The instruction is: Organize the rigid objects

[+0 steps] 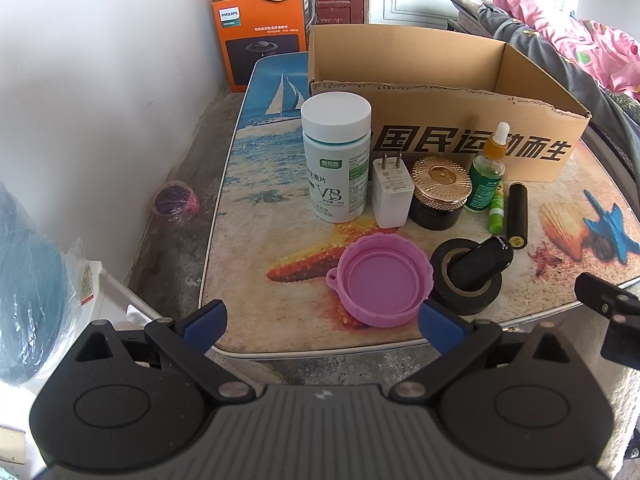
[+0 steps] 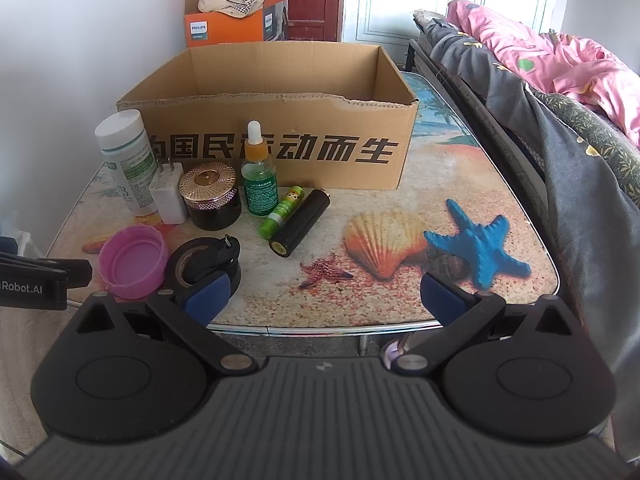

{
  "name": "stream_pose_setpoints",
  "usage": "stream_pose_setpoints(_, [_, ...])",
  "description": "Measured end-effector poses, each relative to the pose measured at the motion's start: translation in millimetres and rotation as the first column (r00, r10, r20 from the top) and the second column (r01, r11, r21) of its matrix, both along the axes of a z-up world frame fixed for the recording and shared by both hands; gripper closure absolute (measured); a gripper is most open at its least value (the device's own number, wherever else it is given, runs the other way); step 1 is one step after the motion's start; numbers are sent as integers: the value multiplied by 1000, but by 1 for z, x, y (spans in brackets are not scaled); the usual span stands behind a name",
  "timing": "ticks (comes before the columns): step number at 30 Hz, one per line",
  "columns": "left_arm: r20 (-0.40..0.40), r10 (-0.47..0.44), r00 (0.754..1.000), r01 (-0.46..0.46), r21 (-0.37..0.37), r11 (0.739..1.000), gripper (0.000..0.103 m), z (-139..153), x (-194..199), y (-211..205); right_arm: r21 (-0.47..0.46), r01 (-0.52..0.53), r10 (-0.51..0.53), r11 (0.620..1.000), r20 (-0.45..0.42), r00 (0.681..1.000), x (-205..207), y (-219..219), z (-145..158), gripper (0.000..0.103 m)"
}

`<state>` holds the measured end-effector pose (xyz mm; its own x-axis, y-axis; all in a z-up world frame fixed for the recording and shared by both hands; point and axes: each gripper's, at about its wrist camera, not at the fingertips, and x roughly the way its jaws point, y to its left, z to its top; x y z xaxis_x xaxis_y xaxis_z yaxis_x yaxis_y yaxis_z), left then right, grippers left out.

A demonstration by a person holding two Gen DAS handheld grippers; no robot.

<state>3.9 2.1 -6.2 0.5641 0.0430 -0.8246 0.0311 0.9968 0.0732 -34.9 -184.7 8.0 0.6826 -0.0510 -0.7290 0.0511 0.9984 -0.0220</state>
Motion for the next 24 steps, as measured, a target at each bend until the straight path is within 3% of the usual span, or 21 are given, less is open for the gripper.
stream_pose_setpoints(24, [-1,-16,1000,16,4,1000,1,1,9,-6,6,0,0,1000,11,1000,9,-4,1,1])
